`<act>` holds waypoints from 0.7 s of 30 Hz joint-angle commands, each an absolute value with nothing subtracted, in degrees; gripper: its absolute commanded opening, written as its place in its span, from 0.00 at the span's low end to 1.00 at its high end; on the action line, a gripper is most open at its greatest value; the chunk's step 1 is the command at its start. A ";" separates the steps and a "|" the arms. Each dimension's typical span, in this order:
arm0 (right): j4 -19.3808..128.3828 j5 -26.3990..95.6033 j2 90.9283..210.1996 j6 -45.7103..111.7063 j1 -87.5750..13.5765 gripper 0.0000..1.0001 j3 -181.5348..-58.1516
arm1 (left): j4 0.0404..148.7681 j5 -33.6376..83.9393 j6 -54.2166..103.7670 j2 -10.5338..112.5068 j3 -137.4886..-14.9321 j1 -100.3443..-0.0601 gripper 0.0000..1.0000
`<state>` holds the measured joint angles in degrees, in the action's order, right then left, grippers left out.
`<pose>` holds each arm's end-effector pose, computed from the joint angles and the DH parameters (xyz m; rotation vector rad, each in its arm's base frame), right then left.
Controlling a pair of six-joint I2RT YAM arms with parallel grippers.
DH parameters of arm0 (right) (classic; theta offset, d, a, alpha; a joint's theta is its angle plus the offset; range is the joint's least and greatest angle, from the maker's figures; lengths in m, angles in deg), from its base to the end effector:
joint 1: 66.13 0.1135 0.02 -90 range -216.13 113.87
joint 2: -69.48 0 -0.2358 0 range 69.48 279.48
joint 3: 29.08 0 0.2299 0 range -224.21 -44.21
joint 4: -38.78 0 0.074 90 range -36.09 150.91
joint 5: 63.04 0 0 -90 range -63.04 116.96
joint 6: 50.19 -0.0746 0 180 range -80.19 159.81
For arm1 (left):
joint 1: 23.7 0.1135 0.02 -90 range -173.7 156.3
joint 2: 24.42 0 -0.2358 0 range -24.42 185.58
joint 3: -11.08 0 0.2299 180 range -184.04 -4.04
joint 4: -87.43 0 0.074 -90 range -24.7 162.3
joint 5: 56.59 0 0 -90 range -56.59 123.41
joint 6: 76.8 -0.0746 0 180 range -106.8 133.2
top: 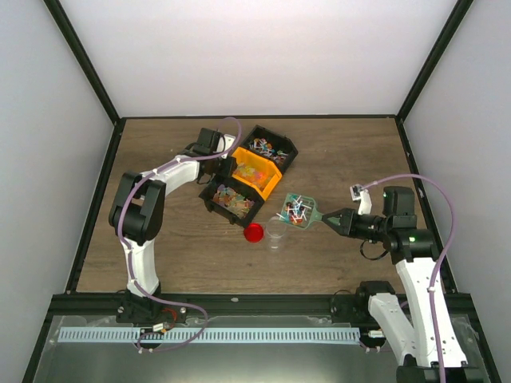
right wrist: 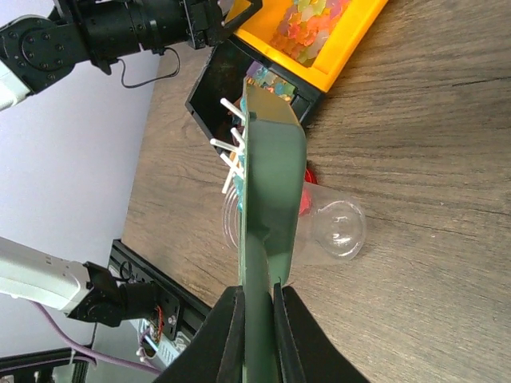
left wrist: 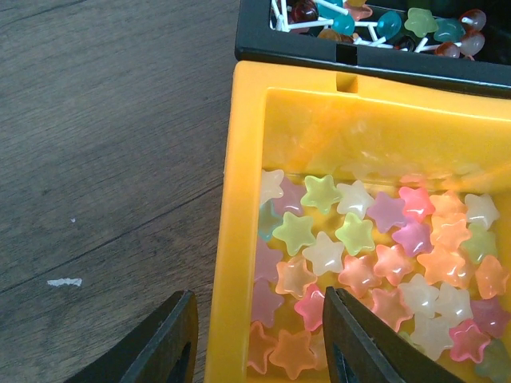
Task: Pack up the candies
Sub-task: Place the fake candies in the packing bottle.
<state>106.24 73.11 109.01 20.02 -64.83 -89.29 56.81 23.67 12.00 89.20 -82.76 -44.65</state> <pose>0.1380 0.0569 0.2532 -0.0136 2.3419 1.1346 0.3923 -0.1637 0.1381 0.5478 2.4050 -0.3592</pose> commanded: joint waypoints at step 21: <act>109.22 71.26 108.24 23.67 -62.22 0.01 -93.30 | 54.11 23.35 12.14 91.56 -83.23 -44.87 0.45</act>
